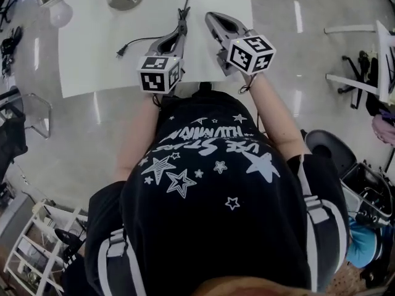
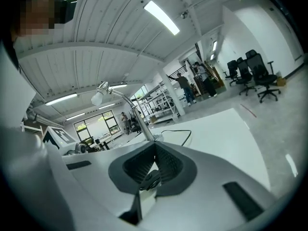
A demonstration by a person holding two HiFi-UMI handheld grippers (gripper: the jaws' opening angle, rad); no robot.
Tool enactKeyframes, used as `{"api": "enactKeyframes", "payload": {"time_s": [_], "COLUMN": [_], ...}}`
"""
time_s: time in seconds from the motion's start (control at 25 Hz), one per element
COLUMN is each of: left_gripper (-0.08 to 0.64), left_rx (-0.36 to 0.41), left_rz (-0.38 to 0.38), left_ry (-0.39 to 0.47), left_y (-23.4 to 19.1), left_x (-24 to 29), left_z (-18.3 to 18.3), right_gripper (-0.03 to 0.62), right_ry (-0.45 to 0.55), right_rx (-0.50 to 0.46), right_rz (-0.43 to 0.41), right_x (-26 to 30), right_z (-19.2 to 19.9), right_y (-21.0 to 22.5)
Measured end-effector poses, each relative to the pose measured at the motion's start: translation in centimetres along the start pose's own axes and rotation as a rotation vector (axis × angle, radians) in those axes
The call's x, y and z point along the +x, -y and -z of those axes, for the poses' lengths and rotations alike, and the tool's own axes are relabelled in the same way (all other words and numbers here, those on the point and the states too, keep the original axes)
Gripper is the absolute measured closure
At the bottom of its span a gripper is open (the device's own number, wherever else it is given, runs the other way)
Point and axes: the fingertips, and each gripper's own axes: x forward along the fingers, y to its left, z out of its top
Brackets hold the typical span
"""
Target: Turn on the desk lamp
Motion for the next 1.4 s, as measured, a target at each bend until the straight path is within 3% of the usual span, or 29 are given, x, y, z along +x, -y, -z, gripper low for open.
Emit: {"api": "enactKeyframes", "payload": {"time_s": [0.16,0.44,0.8,1.0,1.4], "left_gripper": [0.542,0.402,0.396,0.397,0.417], "left_rx": [-0.02,-0.034,-0.005,0.011,-0.005], "left_rz": [-0.05,-0.128,-0.192,-0.23,-0.217], "left_ry": [-0.006,-0.079,-0.139,-0.129,-0.166], "left_y": [-0.3,-1.3,-2.2,-2.7,-2.8], "left_x": [0.6,2.2,4.0,4.6,5.2], "left_z": [0.7,2.5,4.5,4.0,4.5], "right_gripper": [0.588,0.588,0.588,0.588,0.588], "right_ry": [-0.035,-0.077,-0.11,-0.122,-0.211], "right_rx": [-0.009,-0.008,0.001,-0.002,-0.049], "right_rz": [-0.047,-0.081,-0.095,-0.1,-0.202], "right_x": [0.6,0.6,0.8,1.1,2.9], "right_z": [0.9,1.8,2.8,2.8,3.9], "right_y": [0.0,0.5,1.4,1.8,0.9]}}
